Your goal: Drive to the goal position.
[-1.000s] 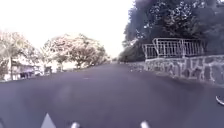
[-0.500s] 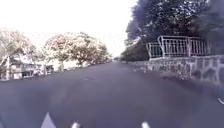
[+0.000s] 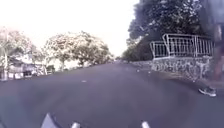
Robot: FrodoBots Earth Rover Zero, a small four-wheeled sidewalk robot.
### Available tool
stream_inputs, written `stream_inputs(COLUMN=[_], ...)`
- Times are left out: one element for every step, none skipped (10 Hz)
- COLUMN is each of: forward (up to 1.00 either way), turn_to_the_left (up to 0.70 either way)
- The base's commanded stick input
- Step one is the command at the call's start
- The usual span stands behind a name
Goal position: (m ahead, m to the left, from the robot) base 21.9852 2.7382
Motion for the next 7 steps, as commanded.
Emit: stream_inputs(forward=[0.85,0.85,0.85,0.85,0.85,0.85,0.85], turn_to_the_left=[0.00,0.00,0.00,0.00,0.00,0.00,0.00])
